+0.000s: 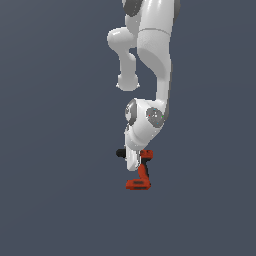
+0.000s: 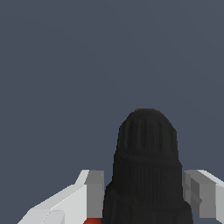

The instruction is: Pick up the object and move it to a goal position.

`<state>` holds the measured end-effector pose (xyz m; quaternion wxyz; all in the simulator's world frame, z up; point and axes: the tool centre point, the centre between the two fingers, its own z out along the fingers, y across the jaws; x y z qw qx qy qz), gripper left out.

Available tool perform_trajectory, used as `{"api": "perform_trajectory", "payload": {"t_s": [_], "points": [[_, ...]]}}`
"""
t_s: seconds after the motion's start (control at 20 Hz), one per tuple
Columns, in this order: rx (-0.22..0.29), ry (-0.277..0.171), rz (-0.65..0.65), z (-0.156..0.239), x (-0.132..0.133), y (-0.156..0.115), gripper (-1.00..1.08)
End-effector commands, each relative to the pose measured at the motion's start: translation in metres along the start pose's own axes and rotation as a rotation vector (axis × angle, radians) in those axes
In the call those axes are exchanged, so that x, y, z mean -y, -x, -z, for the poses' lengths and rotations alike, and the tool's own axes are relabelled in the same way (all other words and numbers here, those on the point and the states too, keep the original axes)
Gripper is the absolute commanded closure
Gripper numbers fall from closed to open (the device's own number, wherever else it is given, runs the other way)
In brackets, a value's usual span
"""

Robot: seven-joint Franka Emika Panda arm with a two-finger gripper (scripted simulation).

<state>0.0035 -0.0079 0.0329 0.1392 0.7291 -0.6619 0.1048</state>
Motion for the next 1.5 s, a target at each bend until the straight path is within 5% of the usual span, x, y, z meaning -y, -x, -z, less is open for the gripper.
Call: {"api": "perform_trajectory", "payload": {"t_s": [0.0, 1.45], "points": [[0.000, 0.001, 0.000, -0.001, 0.000, 0.000, 1.08], [-0.001, 0.001, 0.000, 0.118, 0.024, -0.058, 1.08]]}}
